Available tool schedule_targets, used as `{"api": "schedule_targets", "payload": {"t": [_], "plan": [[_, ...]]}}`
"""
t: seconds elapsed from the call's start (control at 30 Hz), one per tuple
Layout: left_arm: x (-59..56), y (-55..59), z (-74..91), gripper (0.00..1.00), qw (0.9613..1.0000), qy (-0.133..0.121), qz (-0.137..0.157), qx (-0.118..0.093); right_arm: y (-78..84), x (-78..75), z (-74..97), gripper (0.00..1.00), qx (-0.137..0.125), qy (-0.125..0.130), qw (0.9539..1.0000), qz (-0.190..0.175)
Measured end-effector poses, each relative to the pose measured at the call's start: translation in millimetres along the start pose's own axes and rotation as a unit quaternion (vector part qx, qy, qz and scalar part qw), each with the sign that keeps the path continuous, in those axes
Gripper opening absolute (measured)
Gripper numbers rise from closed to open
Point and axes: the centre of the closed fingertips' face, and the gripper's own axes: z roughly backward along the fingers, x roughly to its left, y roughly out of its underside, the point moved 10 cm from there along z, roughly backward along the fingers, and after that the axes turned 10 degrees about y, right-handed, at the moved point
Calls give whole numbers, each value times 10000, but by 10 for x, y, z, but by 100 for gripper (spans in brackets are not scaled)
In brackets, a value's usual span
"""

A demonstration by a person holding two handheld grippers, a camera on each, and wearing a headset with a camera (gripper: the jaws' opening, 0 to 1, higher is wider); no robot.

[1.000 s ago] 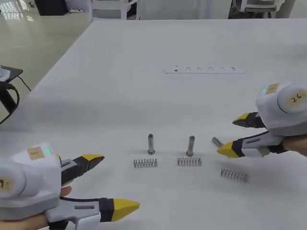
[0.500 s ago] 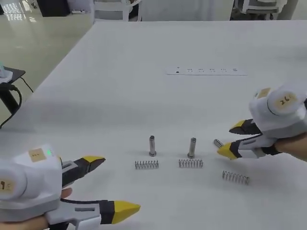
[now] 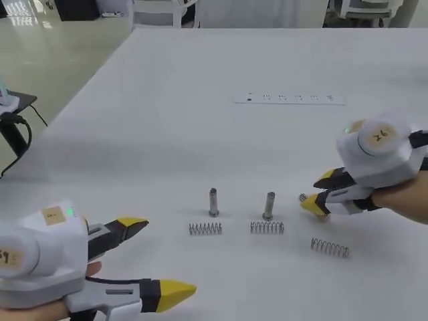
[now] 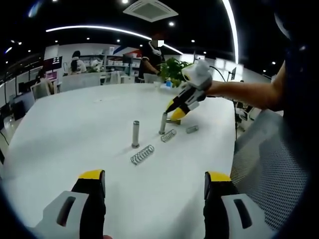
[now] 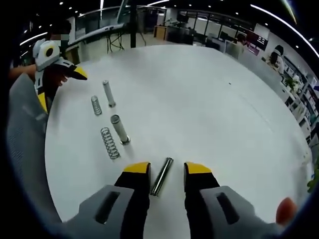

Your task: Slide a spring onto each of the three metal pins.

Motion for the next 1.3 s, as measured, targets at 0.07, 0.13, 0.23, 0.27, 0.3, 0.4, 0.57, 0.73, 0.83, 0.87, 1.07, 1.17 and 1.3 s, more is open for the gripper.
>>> {"api": "schedule_targets", "payload": {"t": [0.07, 0.13, 0.23, 0.27, 0.3, 0.4, 0.57, 0.73, 0.83, 0.87, 1.07, 1.17, 1.3], "plan": [[1, 3, -5, 78, 10000, 5, 1, -2, 0, 3, -10, 21, 51, 9, 10000, -36], [-1, 4, -8, 78, 10000, 12, 2, -4, -3, 11, -16, 20, 58, 12, 10000, -49], [-5, 6, -12, 78, 10000, 20, -2, 6, -2, 21, -28, 18, 107, 7, 9999, -87], [-3, 9, -13, 78, 10000, 23, 2, 5, -1, 27, -34, 18, 126, -4, 9999, -102], [-2, 11, -13, 78, 10000, 26, 3, 5, -1, 30, -38, 17, 138, -4, 9998, -107], [1, 13, -13, 77, 10000, 26, 5, 10, 0, 45, -57, 15, 175, -26, 9998, -116], [-1, 18, -20, 77, 10000, 38, 7, 13, -17, 52, -95, 13, 222, -25, 9997, -137], [5, 27, -24, 76, 10000, 35, 15, 4, -28, 55, -119, 11, 287, 12, 9994, -194], [5, 36, -22, 76, 10000, 26, 26, 8, -21, 49, -135, 11, 333, 36, 9992, -229], [3, 37, -21, 76, 10000, 26, 31, 8, -21, 51, -138, 11, 340, 31, 9991, -241], [5, 41, -15, 76, 10000, 22, 35, 11, -20, 58, -163, 10, 422, 55, 9987, -267], [7, 42, -12, 76, 10000, 19, 35, 11, -18, 55, -172, 10, 444, 88, 9986, -256], [5, 46, -11, 76, 10000, 16, 40, 15, -19, 39, -191, 9, 458, 87, 9985, -273]]}}
